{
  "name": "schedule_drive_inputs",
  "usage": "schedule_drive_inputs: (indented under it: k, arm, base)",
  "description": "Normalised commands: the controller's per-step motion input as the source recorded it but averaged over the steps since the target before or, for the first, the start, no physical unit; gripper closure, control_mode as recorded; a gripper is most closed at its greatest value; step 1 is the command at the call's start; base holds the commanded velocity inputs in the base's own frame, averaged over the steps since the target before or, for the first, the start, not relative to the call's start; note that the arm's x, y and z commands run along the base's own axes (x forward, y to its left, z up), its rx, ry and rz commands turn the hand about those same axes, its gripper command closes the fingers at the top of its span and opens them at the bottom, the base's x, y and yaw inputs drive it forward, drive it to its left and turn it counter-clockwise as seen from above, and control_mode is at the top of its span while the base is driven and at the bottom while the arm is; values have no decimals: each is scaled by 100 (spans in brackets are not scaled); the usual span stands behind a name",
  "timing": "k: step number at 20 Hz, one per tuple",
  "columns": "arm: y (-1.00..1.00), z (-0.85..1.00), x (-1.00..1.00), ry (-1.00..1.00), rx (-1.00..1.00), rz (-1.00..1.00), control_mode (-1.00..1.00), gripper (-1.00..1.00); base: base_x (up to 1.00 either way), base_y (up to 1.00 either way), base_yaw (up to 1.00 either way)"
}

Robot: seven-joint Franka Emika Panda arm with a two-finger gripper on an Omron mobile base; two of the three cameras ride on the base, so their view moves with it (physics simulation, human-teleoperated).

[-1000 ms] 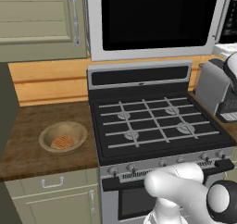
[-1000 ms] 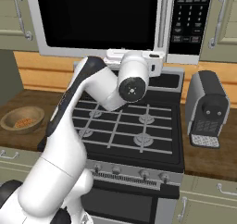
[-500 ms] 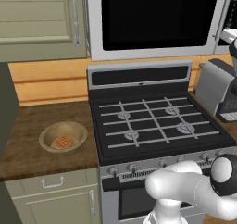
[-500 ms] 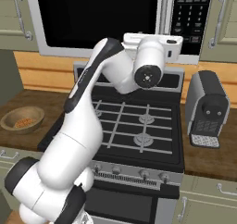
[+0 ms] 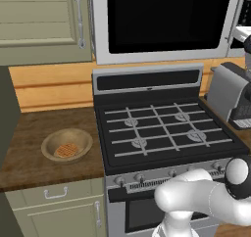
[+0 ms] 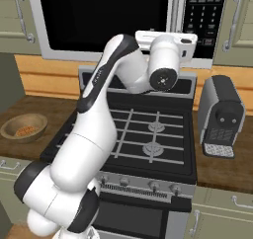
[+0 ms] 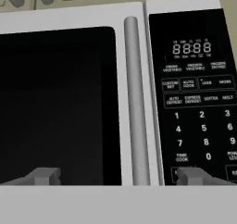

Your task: Open the microwave, place the bowl with waffle inside the microwave, then close the microwave door and turn it on.

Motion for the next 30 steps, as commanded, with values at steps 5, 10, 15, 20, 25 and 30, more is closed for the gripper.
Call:
schedule_drive_inputs:
  k: [5, 10, 15, 20, 25, 30]
  arm:
    - [6, 0, 19, -13, 2, 0, -100, -100]
    - [7, 0, 41, 4, -2, 3, -100, -100]
    - [-17, 21, 53, 5, 0, 4, -100, -100]
    - [-26, 14, 31, 0, 2, 3, -100, -100]
    - [-13, 5, 18, -1, 4, 6, -100, -100]
    - [24, 0, 8, 0, 1, 1, -100, -100]
  base:
    - [0, 0, 0]
    - [0, 0, 0]
    - [0, 0, 0]
    - [0, 0, 0]
    - [0, 0, 0]
    - [0, 0, 0]
